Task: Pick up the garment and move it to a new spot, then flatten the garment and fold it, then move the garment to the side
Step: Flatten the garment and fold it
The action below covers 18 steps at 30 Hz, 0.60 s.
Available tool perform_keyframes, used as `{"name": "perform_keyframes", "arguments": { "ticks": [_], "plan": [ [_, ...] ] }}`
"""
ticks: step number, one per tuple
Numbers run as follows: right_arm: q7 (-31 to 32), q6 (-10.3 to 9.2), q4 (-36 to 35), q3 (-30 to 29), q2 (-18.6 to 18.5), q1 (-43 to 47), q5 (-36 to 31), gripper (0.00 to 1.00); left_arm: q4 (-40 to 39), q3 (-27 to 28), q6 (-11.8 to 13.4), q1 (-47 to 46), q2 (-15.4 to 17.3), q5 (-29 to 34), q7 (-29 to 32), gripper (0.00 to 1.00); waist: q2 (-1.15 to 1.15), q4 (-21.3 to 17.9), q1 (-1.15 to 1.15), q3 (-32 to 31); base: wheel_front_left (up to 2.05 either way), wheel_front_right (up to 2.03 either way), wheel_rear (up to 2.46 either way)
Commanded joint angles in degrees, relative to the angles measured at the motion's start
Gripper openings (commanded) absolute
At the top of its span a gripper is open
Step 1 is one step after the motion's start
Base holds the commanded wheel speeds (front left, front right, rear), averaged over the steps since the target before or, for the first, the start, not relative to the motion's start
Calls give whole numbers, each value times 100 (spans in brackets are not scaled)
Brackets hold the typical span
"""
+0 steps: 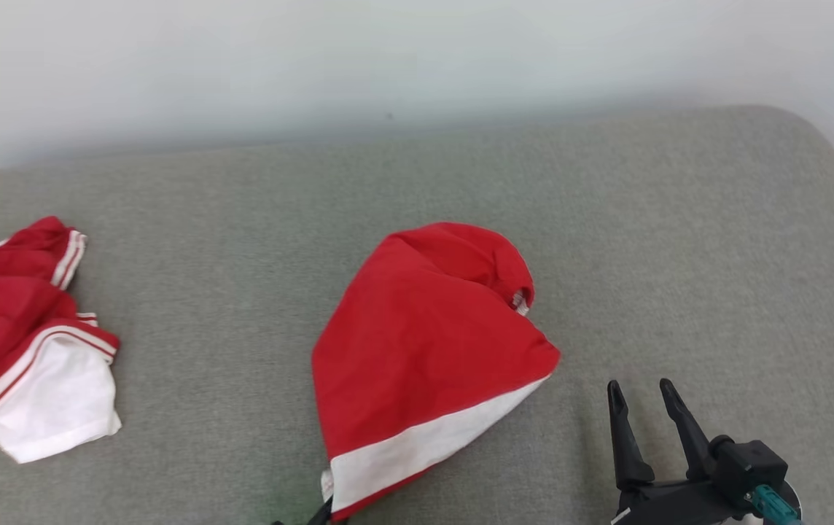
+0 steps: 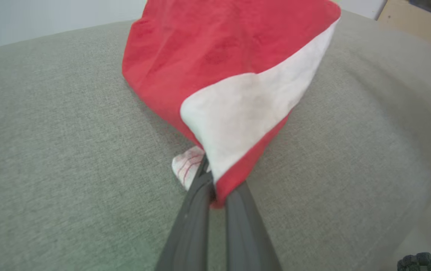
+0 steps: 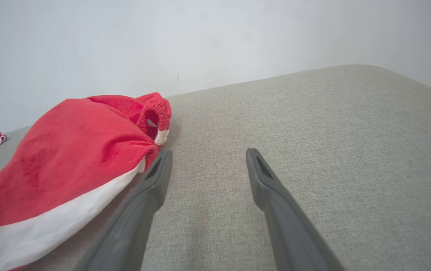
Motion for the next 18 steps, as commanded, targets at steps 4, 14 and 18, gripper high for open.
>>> {"name": "perform_keyframes", "arguments": {
  "ticks": [4,14,18],
  "plan": [
    [-3,-13,-2,-65,4,107,-69,100,-184,-14,-1,127,-194,-22,-20,100,0,272,1,-263,0,0,0],
    [-3,-13,-22,-161,4,251,-10,100,-697,238,144,785,-126,-72,-20,100,0,538,1,-404,0,0,0],
    [-3,-13,-33,-179,4,254,-2,100,-1033,553,229,944,-124,-170,-20,100,0,610,1,-399,0,0,0]
  ]
}}
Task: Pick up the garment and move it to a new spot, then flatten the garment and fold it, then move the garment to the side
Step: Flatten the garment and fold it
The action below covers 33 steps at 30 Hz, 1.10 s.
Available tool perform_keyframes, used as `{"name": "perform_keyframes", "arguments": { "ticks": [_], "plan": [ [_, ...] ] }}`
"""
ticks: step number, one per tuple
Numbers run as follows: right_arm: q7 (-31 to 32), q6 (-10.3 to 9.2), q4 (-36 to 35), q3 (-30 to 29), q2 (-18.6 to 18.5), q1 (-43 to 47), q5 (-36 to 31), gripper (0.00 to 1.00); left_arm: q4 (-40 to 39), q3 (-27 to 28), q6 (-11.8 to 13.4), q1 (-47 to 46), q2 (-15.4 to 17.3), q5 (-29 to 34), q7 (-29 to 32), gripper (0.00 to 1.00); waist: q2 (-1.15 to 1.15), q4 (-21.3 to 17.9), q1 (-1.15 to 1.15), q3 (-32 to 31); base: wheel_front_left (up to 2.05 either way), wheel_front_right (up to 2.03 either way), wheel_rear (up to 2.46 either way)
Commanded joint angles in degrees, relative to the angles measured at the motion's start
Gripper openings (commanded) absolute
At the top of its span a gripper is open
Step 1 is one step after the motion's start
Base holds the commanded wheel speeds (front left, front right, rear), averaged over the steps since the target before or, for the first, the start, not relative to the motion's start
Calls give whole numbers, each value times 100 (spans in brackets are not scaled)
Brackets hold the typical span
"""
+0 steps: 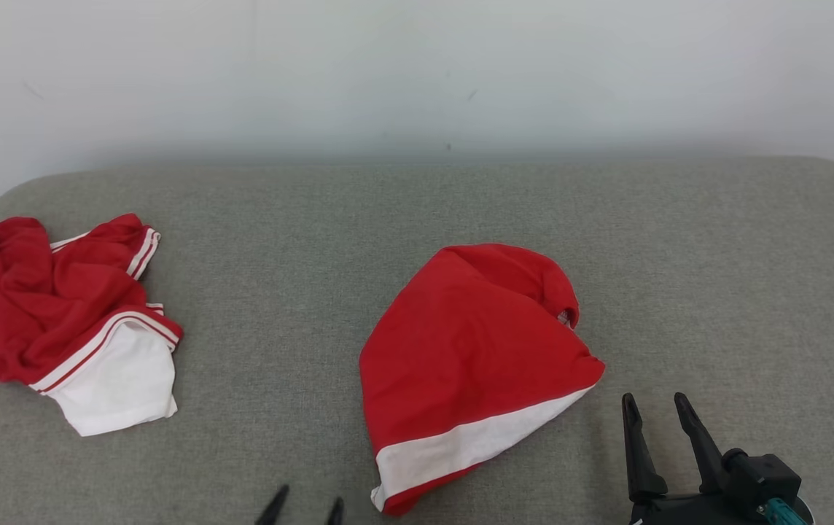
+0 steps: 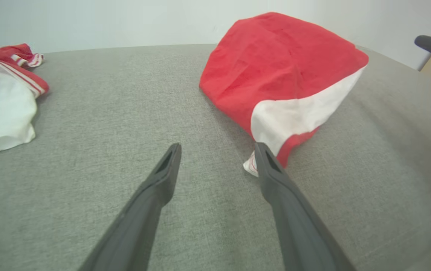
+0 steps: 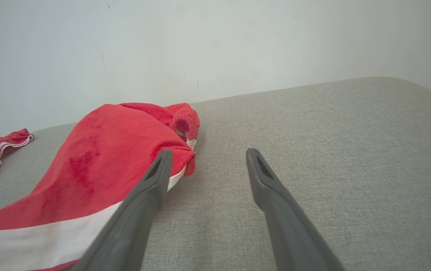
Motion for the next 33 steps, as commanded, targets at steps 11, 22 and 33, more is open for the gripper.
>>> {"name": "perform_keyframes", "arguments": {
  "ticks": [11,22,33],
  "plan": [
    [-3,-13,25,1,5,-17,-89,100,-1016,1519,321,-117,-211,-75,-20,100,0,-33,1,8,0,0,0],
    [-3,-13,78,62,5,-162,-147,100,-999,2409,149,-5,-404,171,-20,100,0,-71,1,15,0,0,0],
    [99,-13,893,292,-177,-1313,-388,100,-807,2315,-41,-238,-534,264,-20,100,0,221,1,61,0,0,0]
  ]
}}
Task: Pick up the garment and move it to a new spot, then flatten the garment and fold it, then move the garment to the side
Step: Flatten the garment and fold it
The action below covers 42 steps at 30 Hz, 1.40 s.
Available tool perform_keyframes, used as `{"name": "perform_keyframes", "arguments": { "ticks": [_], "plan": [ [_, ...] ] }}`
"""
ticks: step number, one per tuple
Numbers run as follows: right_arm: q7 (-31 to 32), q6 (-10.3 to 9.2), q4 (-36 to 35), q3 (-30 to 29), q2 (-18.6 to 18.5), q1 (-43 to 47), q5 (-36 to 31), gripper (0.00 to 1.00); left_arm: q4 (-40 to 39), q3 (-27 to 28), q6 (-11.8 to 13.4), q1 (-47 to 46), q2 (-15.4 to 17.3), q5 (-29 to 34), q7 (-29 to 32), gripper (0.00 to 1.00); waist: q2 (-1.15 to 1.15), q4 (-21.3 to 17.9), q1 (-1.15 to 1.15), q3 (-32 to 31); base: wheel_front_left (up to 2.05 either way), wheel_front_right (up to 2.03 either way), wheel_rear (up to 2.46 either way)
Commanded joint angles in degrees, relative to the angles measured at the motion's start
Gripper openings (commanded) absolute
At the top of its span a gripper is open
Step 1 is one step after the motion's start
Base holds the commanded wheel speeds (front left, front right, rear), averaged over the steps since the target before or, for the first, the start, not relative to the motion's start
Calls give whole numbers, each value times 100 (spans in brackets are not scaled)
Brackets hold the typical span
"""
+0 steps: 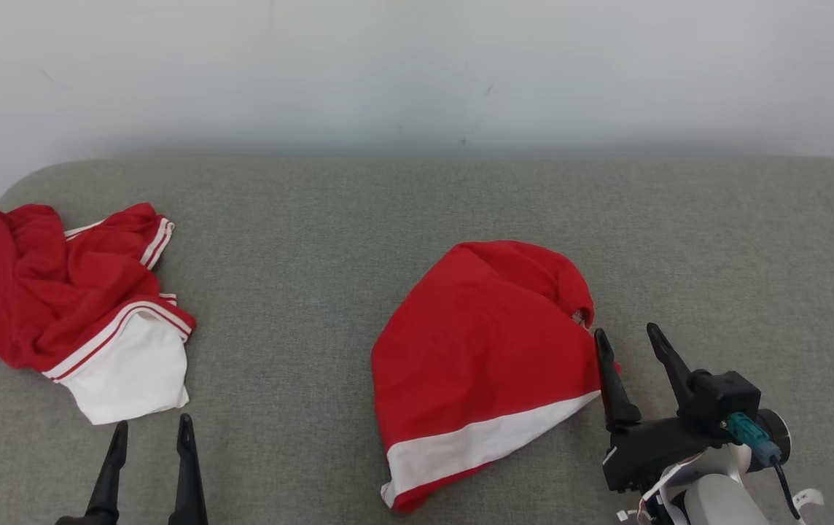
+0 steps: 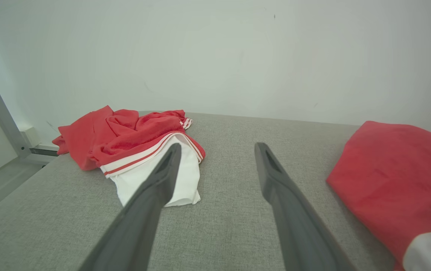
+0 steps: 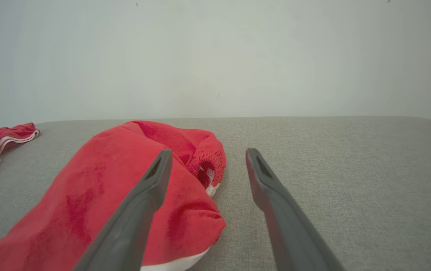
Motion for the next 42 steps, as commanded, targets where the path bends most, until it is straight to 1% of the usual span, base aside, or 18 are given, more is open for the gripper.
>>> {"name": "perform_keyframes", "arguments": {
  "ticks": [1,5,6,10,11,12,16,19,25,28,30,31,32,36,39,42],
  "plan": [
    [79,-13,295,6,-85,-176,91,100,59,-38,-37,-98,-21,42,-20,100,0,166,0,8,0,0,0],
    [243,-13,865,42,-129,-252,404,100,93,-90,-73,-103,-34,20,-20,100,0,318,0,23,0,0,0],
    [243,-13,865,42,-129,-252,404,100,93,-90,-73,-103,-34,20,-20,100,0,318,0,23,0,0,0],
    [293,-13,1330,195,-163,-269,617,100,108,-133,-68,-71,-37,-58,-20,100,0,390,0,43,0,0,0],
    [248,-13,1387,255,-173,-298,636,43,115,-143,-55,-63,-36,-65,-20,100,0,398,0,47,0,0,0],
    [200,-13,1431,292,-173,-331,667,0,119,-148,-54,-56,-34,-85,-20,100,0,400,0,47,0,0,0],
    [58,-13,1543,448,-143,-334,700,0,147,-116,-38,0,-36,-98,-20,100,0,352,0,-11,0,0,0],
    [-26,-13,1381,728,-156,-269,589,0,189,-124,-62,14,-36,-91,-19,100,0,320,0,-83,0,0,0],
    [-61,-13,759,1615,-79,117,523,0,202,-216,-65,70,-37,-116,-19,100,0,245,0,-167,0,0,0],
    [60,-13,636,2130,-46,323,541,0,215,-270,-50,111,-36,-137,-19,100,0,218,0,-174,0,0,0],
    [239,-13,695,2371,-40,402,686,0,241,-316,-38,124,-37,-157,-19,100,0,198,0,-161,0,0,0],
    [237,-13,699,2424,-36,398,755,43,258,-345,-35,122,-37,-165,-19,100,0,193,0,-156,0,0,0],
    [220,-14,701,2428,-29,391,831,100,272,-364,-26,121,-36,-165,-19,100,0,184,0,-156,0,0,0],
    [64,-13,572,2416,-116,344,949,100,270,-367,11,148,-36,-197,-19,100,0,95,0,-153,0,0,0],
    [-31,-13,232,2293,-245,413,1036,100,271,-369,33,141,-36,-202,-19,100,0,31,0,-154,0,0,0],
    [-54,-14,-129,2048,-400,556,1087,100,274,-349,45,107,-36,-207,-19,100,0,-23,0,-150,0,0,0]
  ]
}}
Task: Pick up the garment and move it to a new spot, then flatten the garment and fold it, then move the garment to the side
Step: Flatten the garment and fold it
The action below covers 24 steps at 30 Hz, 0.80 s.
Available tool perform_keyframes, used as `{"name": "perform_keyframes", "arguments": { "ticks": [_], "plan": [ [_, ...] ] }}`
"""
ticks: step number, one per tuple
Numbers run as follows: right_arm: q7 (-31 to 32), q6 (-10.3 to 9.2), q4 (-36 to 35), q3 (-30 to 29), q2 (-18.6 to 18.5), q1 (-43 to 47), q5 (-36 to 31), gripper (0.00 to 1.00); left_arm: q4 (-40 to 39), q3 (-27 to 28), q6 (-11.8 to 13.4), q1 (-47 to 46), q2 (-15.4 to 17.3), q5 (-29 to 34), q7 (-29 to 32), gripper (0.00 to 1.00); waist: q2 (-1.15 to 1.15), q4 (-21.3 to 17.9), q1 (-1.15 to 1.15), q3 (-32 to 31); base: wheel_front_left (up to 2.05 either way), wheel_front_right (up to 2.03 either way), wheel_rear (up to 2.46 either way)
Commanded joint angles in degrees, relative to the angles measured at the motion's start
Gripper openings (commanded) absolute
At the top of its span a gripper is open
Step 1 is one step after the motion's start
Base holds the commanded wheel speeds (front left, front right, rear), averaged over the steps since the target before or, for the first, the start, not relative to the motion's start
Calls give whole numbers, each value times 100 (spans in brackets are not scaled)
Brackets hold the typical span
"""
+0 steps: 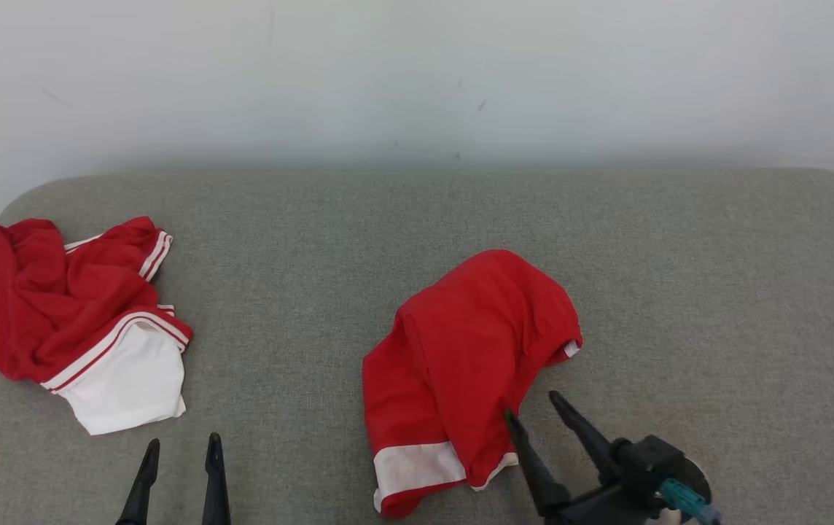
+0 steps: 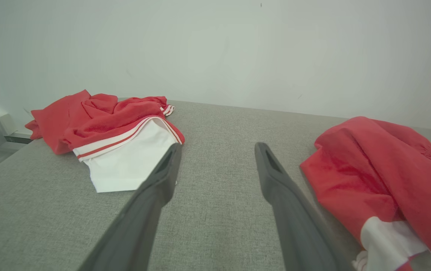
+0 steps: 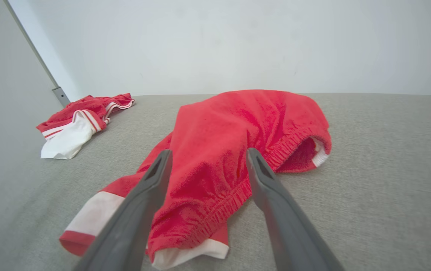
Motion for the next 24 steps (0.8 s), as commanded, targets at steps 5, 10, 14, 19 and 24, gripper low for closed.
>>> {"name": "perform_keyframes", "arguments": {
  "ticks": [5,10,14,19,24],
  "plan": [
    [-18,-13,-166,-413,-244,295,67,100,-23,-8,8,-48,-9,-3,-19,100,0,-37,0,40,0,0,0],
    [96,-13,-36,-438,-206,413,215,100,-25,-42,-19,-102,-10,49,-19,100,0,73,0,94,0,0,0],
    [104,-13,188,-301,-105,373,365,100,-27,-30,-27,-98,-10,81,-19,100,0,186,0,124,0,0,0],
    [76,-13,636,-134,28,140,534,100,-47,10,-34,-78,-10,124,-19,100,0,305,0,172,0,0,0],
    [34,-13,1229,28,165,-194,762,100,-7,15,-54,-154,-10,162,-19,100,0,416,0,212,0,0,0]
  ]
}}
